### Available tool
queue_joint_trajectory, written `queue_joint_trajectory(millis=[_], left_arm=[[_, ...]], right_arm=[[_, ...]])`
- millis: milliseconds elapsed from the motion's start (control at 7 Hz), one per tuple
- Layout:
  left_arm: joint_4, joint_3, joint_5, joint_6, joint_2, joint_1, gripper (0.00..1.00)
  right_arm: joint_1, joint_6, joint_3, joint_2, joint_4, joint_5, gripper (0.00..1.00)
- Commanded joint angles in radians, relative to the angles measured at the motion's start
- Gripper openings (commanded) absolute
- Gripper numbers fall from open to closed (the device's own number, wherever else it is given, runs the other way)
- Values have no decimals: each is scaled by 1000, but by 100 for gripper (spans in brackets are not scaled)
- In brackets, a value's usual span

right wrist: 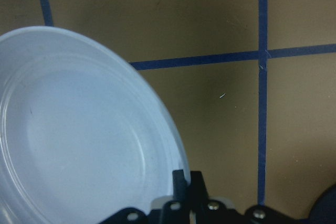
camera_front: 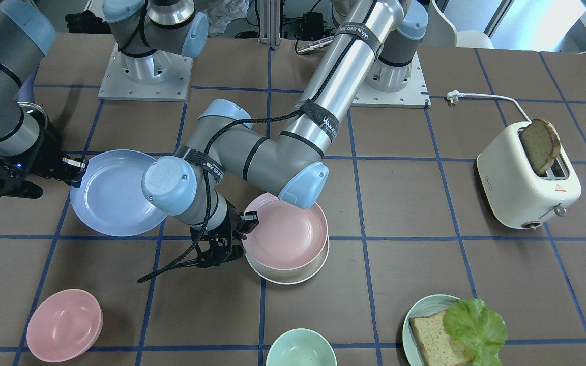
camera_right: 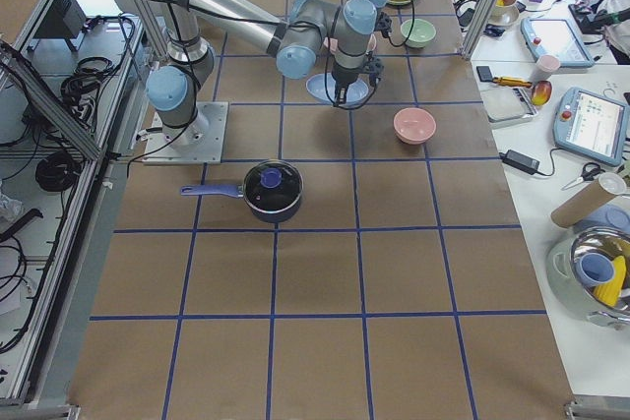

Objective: Stack three plates with pink and blue
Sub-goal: 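Lower the pink plate onto the cream plate and open the left gripper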

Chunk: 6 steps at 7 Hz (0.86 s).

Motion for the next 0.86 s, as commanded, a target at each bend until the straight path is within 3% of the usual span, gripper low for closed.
queue_joint_trajectory(millis=[0, 714], left_arm=[[-1, 16, 0, 3, -2, 7, 0], [-4, 58, -14, 12, -42, 19, 0]], right_arm=[[18, 29, -1, 0, -6, -8, 0], [27, 52, 1, 10, -7, -5, 0]])
